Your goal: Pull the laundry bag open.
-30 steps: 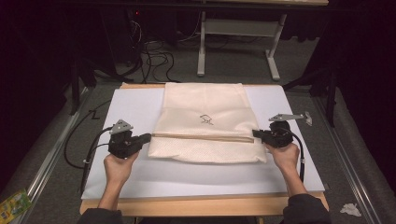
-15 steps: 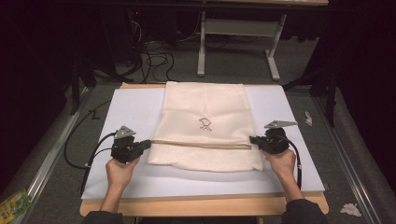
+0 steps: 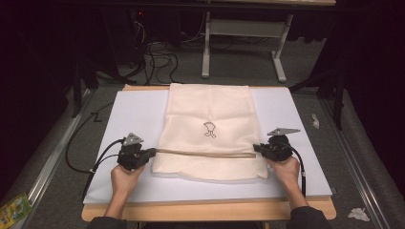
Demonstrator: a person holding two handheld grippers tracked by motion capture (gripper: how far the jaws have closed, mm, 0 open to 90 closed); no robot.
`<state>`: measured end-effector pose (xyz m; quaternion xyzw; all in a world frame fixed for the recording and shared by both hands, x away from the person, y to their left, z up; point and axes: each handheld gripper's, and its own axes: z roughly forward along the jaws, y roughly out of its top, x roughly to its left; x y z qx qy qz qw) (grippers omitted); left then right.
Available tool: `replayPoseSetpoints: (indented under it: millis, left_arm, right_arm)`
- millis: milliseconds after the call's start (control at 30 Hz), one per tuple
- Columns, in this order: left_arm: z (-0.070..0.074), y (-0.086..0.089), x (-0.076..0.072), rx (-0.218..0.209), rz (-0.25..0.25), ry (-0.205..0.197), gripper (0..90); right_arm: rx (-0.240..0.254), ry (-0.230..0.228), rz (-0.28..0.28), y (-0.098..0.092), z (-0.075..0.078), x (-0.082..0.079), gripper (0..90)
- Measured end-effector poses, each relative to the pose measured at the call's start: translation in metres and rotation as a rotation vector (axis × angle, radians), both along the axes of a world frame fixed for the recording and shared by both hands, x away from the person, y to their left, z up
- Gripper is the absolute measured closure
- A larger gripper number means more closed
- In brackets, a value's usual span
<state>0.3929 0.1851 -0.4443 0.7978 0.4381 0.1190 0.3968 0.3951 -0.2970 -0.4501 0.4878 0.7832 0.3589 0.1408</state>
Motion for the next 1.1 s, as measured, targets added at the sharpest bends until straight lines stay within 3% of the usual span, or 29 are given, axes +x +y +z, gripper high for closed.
replayPoseSetpoints:
  millis: [233, 333, 500, 733, 1100]
  left_arm:
    - [0.001, 0.002, -0.002, -0.028, -0.010, -0.024, 79.4]
    - [0.004, 0.005, -0.006, -0.040, -0.003, -0.062, 74.8]
    - [0.012, 0.011, -0.011, -0.072, 0.015, -0.120, 64.1]
    - [0.021, 0.023, -0.017, -0.079, 0.064, -0.192, 60.2]
    - [0.024, 0.044, -0.024, -0.113, 0.139, -0.248, 59.2]
  right_arm:
    - [-0.022, -0.014, -0.019, 0.000, 0.002, -0.004, 66.2]
    - [-0.017, -0.037, -0.030, -0.001, 0.005, -0.008, 62.2]
    - [0.015, -0.093, -0.030, -0.007, 0.013, -0.016, 65.4]
    - [0.075, -0.160, -0.049, -0.020, 0.022, -0.028, 72.9]
    - [0.138, -0.228, -0.125, -0.050, 0.027, -0.043, 73.2]
